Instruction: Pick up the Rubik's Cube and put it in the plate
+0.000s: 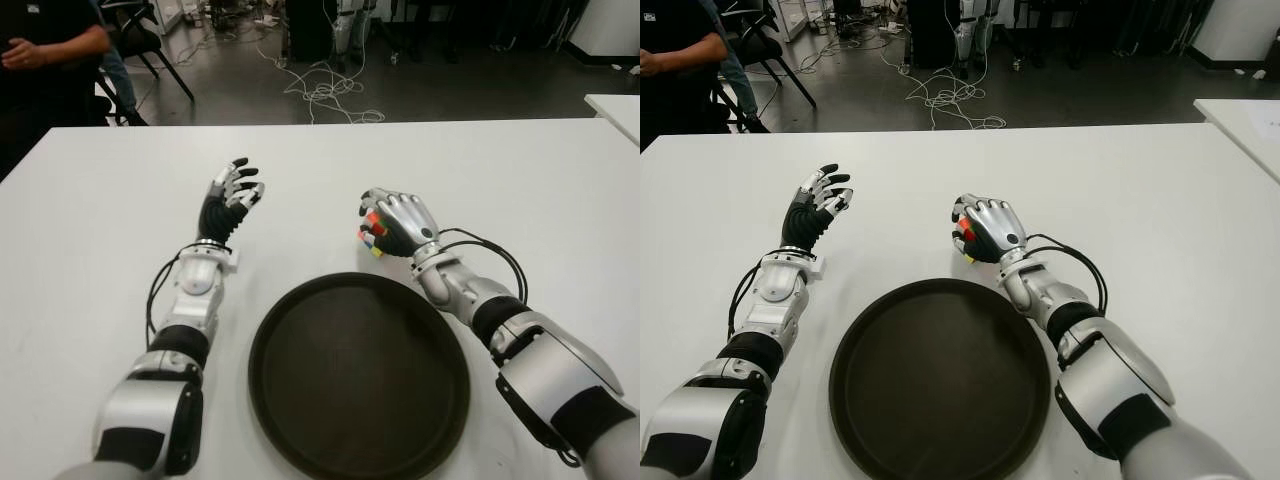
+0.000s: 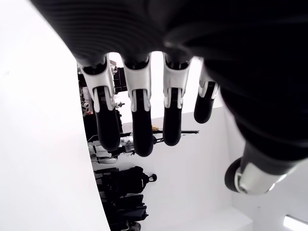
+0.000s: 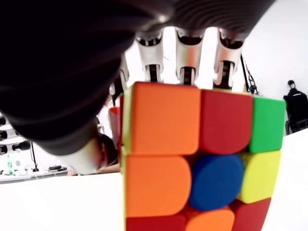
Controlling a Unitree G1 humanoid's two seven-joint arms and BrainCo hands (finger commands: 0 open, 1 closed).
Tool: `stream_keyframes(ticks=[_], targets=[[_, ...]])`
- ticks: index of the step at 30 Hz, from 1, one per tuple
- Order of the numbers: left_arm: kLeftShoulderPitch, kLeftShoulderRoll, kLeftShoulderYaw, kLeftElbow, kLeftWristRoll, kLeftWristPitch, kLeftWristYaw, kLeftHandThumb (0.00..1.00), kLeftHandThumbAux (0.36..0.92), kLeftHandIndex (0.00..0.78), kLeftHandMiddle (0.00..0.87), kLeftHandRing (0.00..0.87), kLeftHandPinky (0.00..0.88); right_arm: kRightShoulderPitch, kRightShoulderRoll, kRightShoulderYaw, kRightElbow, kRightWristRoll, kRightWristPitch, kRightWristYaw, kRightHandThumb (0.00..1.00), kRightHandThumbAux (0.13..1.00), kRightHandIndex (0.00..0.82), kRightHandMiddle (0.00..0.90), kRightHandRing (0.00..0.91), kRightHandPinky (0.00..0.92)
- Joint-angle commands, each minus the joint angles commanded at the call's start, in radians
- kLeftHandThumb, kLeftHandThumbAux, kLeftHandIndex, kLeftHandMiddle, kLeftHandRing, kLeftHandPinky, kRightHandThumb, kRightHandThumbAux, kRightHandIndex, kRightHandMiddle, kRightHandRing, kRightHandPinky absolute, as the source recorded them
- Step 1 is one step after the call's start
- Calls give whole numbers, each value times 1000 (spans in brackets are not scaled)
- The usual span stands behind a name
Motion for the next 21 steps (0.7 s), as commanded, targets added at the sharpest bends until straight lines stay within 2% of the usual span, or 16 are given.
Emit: stream_keyframes(ticks=[21], targets=[[0,6,-8,4,15,-7,12,100,603,176,255,274,310,-4,-9,-35,-4,19,-61,-33,689,730,431,674,678,670]])
